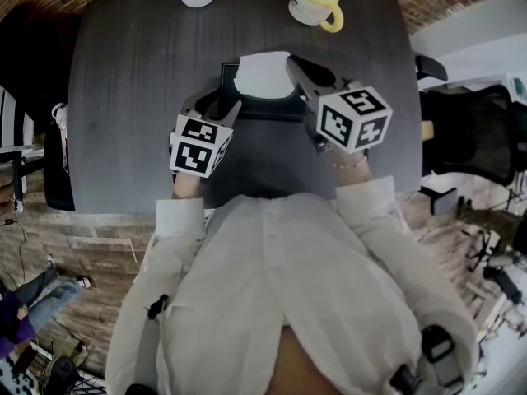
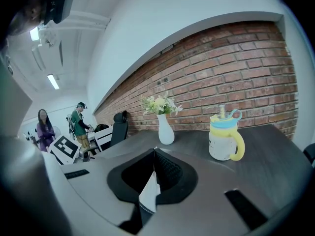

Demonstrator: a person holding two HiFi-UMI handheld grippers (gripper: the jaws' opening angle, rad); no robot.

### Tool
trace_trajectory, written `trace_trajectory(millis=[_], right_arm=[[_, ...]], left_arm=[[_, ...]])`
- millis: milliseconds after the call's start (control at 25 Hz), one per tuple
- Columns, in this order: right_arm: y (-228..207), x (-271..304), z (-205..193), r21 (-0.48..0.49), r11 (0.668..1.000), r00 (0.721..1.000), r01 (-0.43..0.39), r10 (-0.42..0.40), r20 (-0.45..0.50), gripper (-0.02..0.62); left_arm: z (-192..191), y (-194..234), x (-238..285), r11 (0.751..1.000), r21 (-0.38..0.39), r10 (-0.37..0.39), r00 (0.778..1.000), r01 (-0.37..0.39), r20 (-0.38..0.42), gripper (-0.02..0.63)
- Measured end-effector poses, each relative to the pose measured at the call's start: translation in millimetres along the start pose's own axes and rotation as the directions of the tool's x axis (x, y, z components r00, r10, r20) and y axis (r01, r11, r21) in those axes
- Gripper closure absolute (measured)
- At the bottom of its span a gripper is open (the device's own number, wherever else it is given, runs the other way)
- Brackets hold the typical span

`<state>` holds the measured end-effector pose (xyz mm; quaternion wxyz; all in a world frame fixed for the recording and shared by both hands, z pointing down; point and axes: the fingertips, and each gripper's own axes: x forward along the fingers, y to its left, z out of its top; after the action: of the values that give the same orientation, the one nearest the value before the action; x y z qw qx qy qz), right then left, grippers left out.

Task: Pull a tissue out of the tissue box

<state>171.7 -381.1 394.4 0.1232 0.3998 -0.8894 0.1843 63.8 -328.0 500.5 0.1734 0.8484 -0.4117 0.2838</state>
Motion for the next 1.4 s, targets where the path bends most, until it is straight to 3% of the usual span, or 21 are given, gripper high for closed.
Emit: trace_trajectory(millis=[360, 1000, 1400], right_arm=[[0.2, -5.3, 43.5, 0.005, 1.000, 0.992, -0.021, 0.020, 0.124, 0.591], [15.7, -31.3, 76.7, -0.051, 0.998, 0.977, -0.021, 0.032, 0.213, 0.591], [31.0, -54.6, 79.4, -0.089, 0.996, 0.974, -0.013, 0.033, 0.223, 0.591]], left_arm=[[-1.2, 1.0, -0.5, 1.000, 0.002, 0.001, 1.000, -0.001, -0.002, 0.426], [-0.5, 1.0, -0.1, 1.000, -0.004, 0.005, 1.000, -0.005, 0.004, 0.426], [7.6, 3.4, -6.8, 0.998, -0.067, 0.026, 0.998, -0.022, 0.057, 0.426]])
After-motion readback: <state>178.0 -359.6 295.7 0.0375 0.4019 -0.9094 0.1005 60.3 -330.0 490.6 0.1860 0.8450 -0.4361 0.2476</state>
